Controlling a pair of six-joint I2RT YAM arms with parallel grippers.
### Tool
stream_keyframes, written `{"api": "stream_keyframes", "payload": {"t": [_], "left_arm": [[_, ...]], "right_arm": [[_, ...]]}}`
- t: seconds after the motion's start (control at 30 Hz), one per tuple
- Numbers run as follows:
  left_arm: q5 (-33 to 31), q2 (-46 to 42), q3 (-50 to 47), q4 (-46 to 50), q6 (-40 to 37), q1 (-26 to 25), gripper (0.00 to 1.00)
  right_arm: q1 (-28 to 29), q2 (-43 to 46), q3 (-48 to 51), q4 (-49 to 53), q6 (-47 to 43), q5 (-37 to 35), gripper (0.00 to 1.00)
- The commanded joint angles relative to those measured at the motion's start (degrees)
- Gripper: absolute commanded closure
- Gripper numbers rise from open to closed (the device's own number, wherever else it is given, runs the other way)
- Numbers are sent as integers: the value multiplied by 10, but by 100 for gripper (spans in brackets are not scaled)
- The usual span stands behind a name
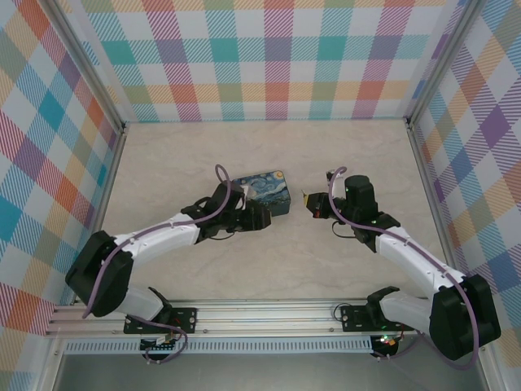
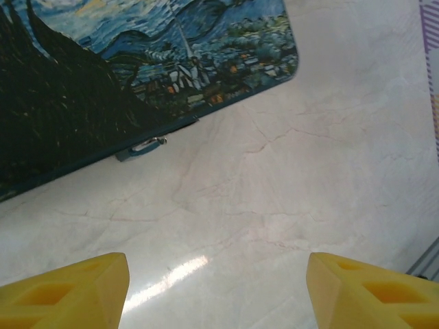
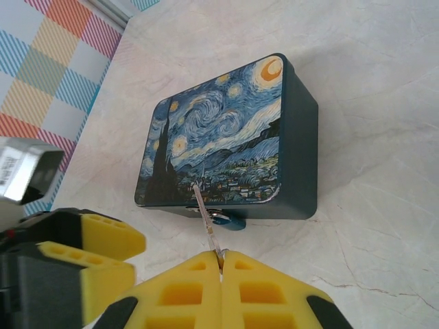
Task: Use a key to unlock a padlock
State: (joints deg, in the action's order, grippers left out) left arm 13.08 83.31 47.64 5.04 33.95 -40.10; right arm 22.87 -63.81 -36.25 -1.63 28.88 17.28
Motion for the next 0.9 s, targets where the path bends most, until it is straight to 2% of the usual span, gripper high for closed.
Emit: {"api": "stream_keyframes", "payload": {"t": [0.0, 0.2, 0.43, 0.53, 0.67, 0.87], "left_arm": [[-27, 26, -9, -66, 10, -6, 30], [-60, 67, -23, -127, 1, -3, 30], [-83, 76, -38, -161, -18, 24, 32], [-79, 81, -40, -171, -26, 47, 33], [-76, 84, -37, -177, -41, 72, 33], [-46, 102, -28, -190, -64, 86, 33]], "right_arm": [[2, -7, 4, -23, -4, 2, 96], [2, -72, -1, -134, 35, 63, 96], [-4, -222, -42, -315, 110, 137, 95], [-5, -293, -82, -358, 129, 160, 96], [-5, -361, -138, -359, 127, 165, 97], [-3, -426, -216, -276, 102, 158, 97]]}}
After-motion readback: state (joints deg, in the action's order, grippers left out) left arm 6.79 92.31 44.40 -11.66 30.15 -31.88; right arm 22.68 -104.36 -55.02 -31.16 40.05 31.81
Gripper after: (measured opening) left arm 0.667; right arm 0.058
